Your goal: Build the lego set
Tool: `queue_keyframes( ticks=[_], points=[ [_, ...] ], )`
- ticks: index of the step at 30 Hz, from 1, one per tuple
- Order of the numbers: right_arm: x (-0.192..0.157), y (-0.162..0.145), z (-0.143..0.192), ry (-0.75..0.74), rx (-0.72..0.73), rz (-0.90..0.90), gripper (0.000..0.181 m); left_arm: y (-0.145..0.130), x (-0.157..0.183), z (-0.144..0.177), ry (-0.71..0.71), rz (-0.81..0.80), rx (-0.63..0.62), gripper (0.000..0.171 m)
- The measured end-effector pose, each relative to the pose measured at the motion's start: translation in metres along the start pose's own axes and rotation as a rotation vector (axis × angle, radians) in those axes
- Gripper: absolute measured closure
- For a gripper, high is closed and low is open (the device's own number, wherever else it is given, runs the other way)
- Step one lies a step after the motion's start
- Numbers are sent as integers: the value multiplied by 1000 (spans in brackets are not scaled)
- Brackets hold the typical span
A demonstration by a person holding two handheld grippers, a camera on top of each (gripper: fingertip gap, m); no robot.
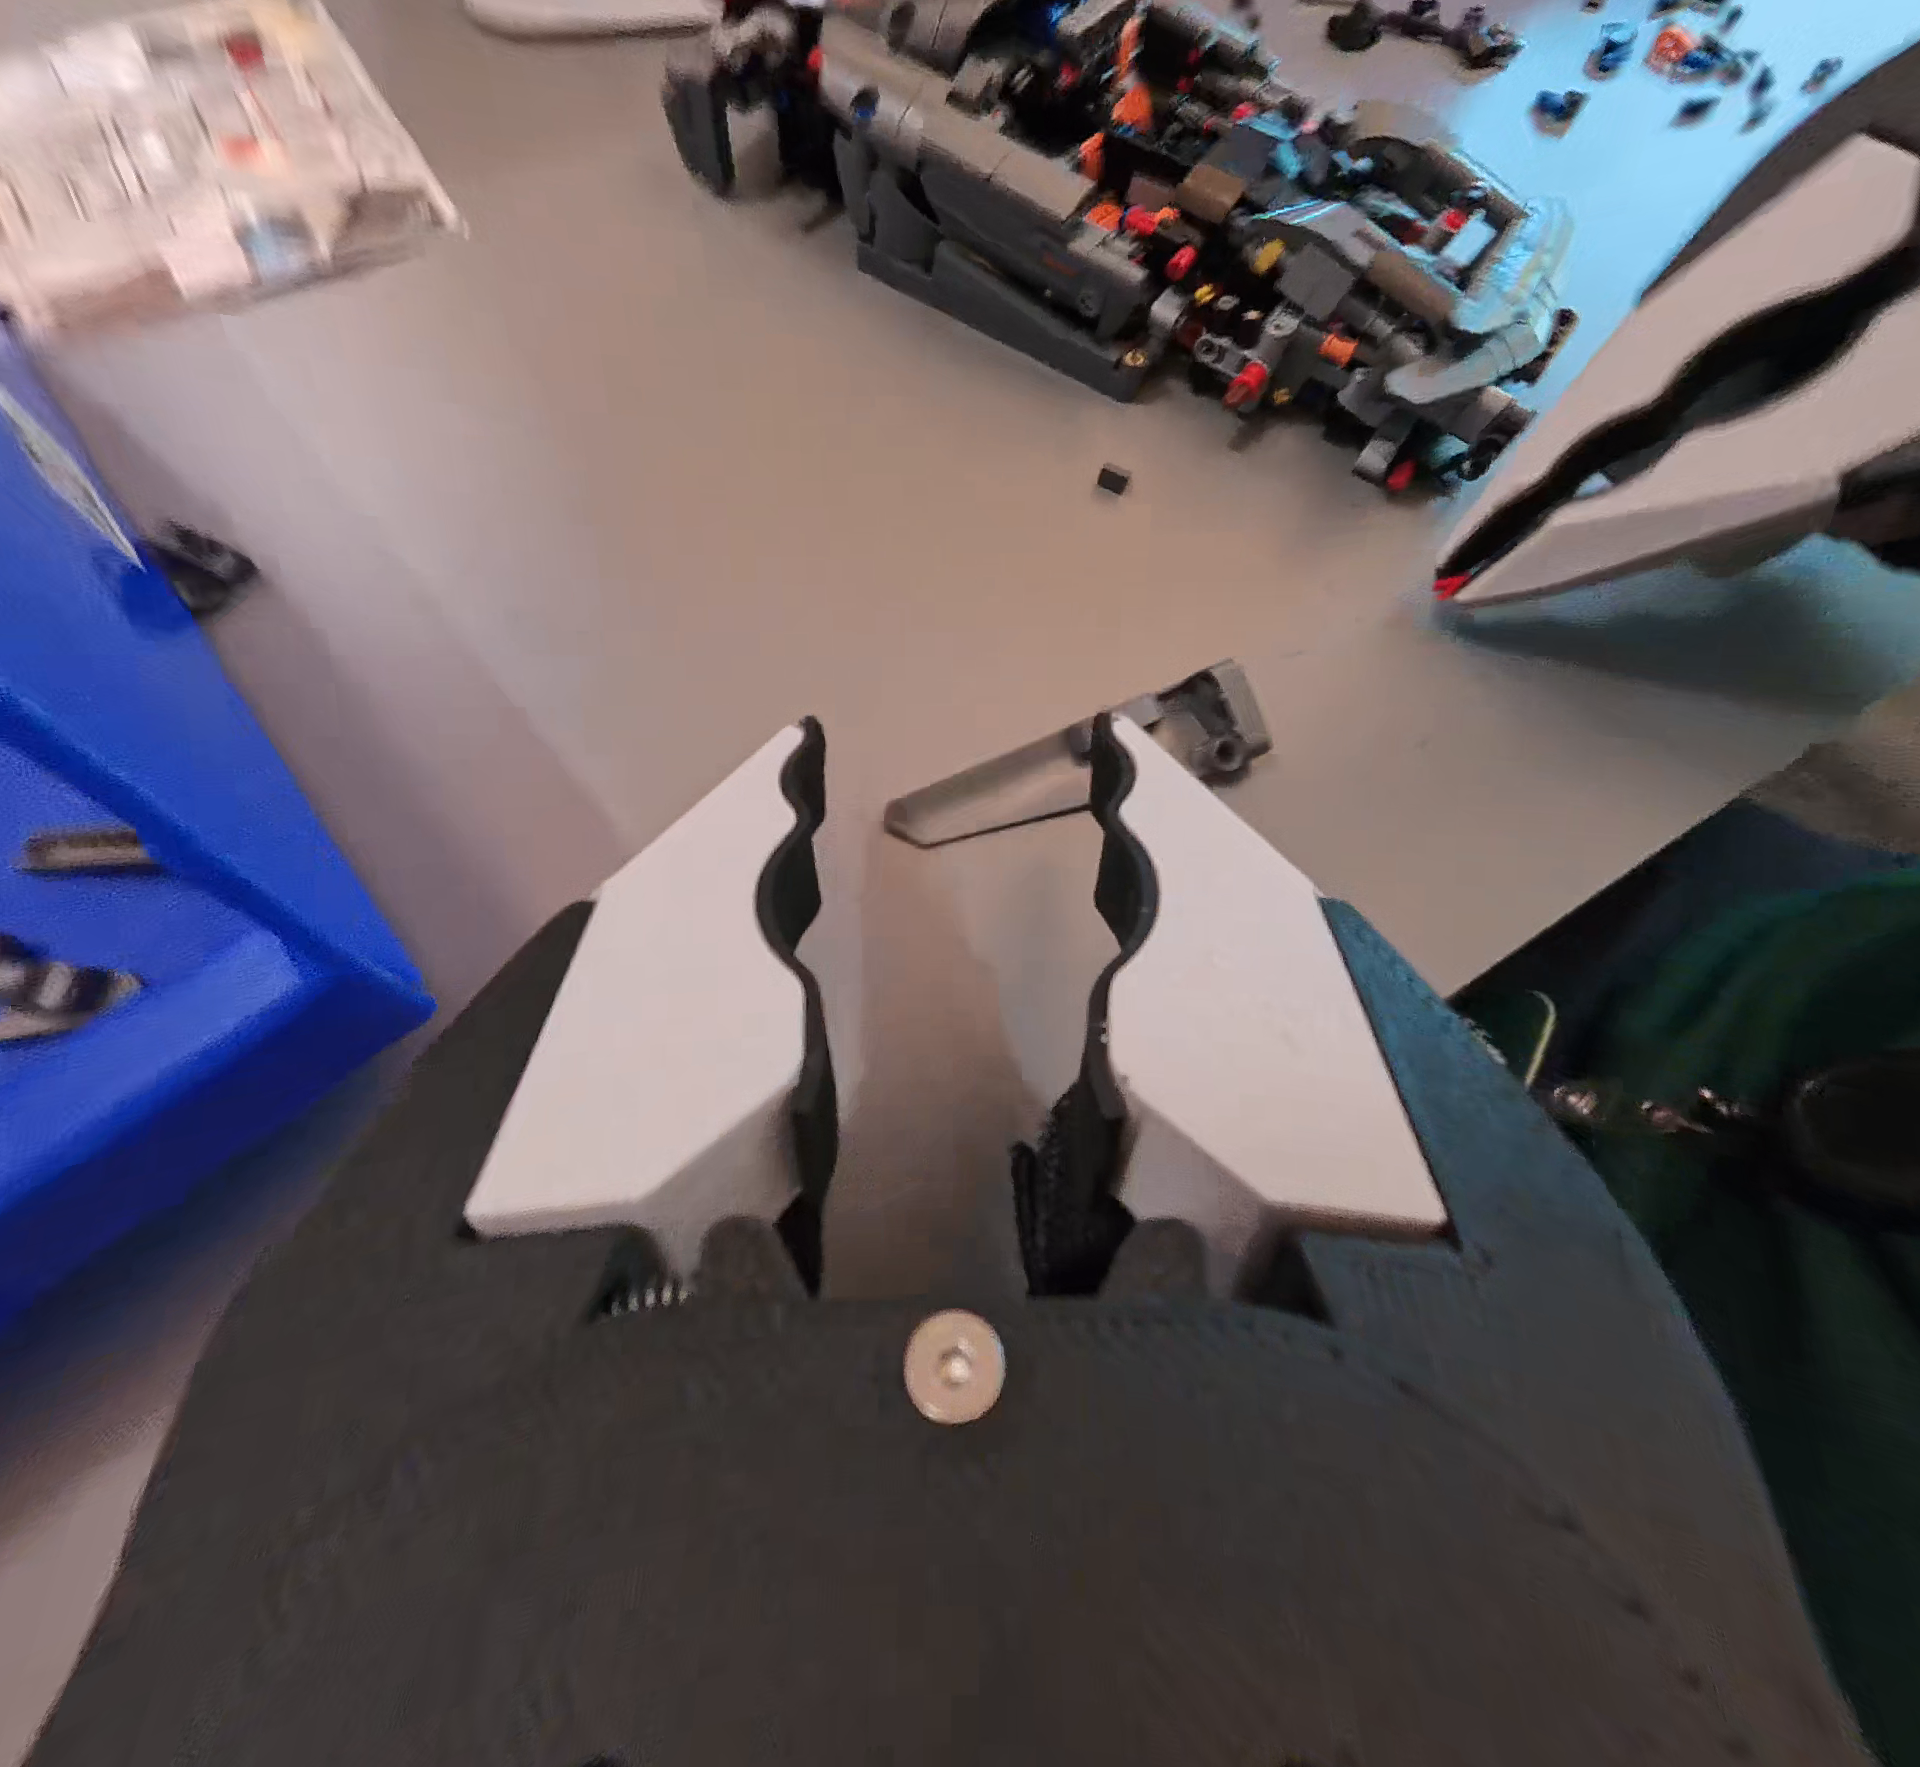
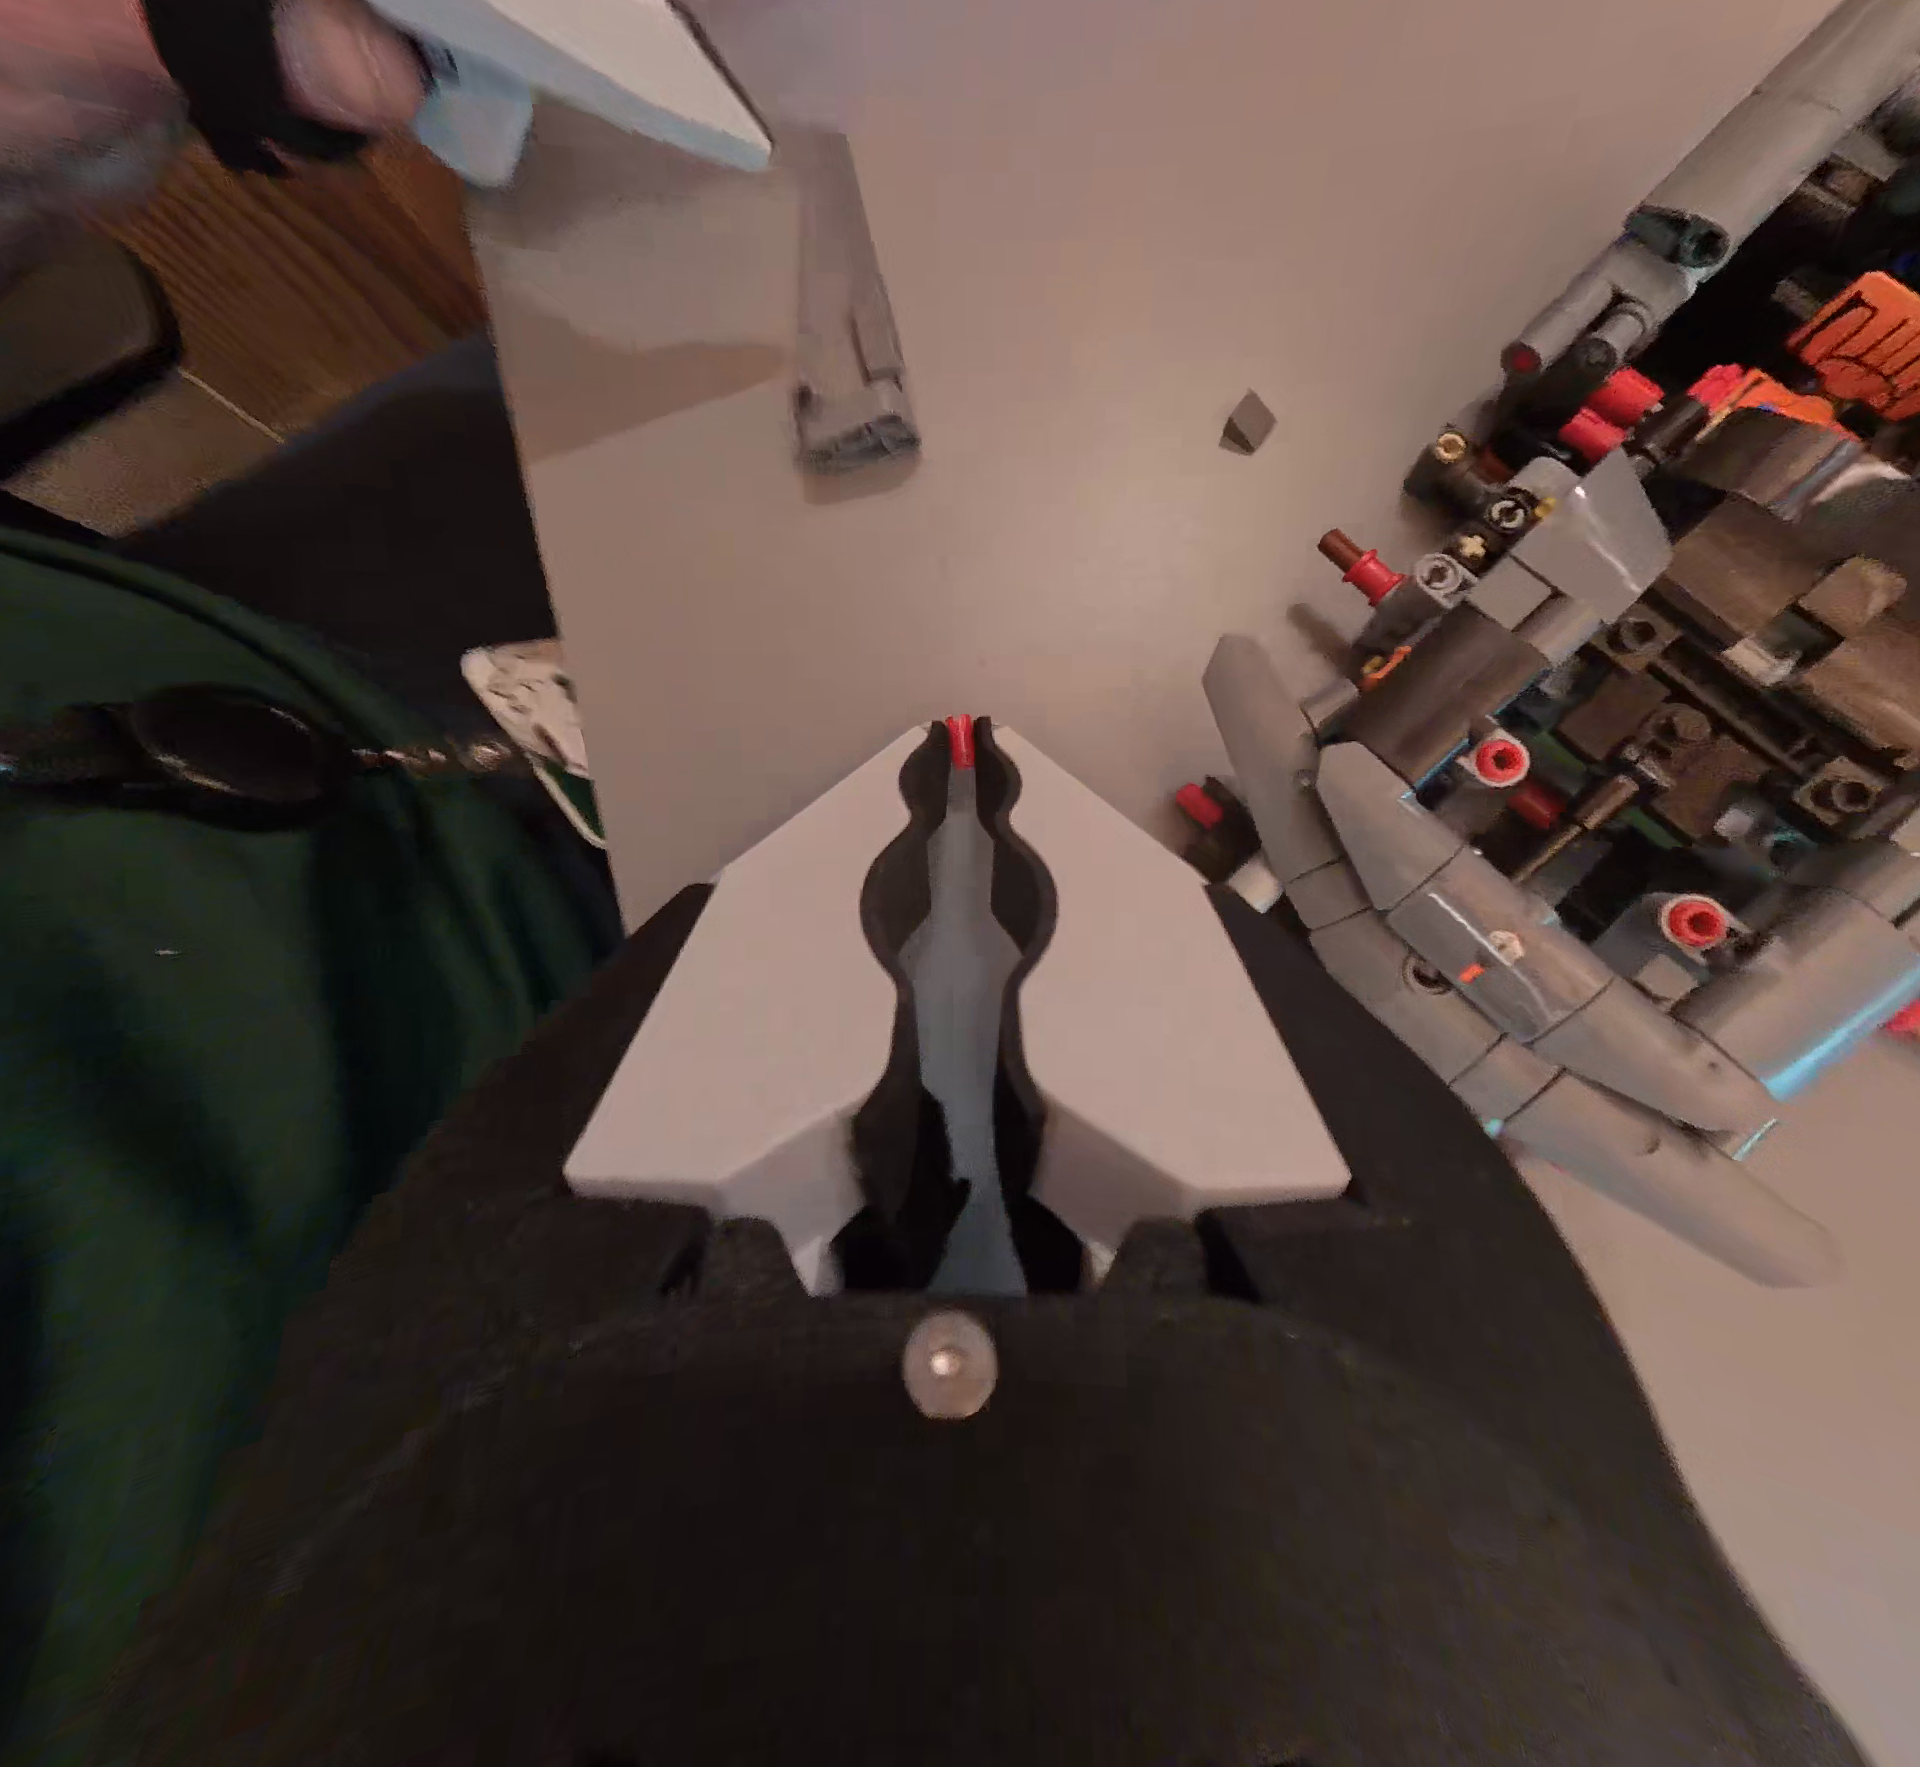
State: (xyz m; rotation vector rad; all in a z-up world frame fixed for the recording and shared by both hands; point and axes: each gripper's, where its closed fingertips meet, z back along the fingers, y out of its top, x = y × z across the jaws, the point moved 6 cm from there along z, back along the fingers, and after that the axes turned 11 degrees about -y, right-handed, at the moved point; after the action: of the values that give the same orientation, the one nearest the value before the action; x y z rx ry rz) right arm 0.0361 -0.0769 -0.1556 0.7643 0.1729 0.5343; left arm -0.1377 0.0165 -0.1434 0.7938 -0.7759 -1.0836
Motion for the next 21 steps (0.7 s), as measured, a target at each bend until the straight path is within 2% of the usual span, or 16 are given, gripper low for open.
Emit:
queue_keyframes(
  ticks=[2,6,10,14,16,21],
  points=[
    [0,8,7,105,69,-99,178,11,20,3,-2,-164,27,127],
    [-1,28,19,385,181,-292,179,35,73,-6,-101,-507,63,134],
    [-3,39,25,569,199,-362,178,43,96,-16,-130,-748,66,148],
    [-2,45,29,682,208,-410,178,44,100,-22,-166,-813,51,154],
    [-2,46,29,715,204,-424,178,46,100,-21,-154,-845,59,166],
    [0,49,29,765,201,-453,179,48,100,-20,-152,-850,75,167]
  ],
)
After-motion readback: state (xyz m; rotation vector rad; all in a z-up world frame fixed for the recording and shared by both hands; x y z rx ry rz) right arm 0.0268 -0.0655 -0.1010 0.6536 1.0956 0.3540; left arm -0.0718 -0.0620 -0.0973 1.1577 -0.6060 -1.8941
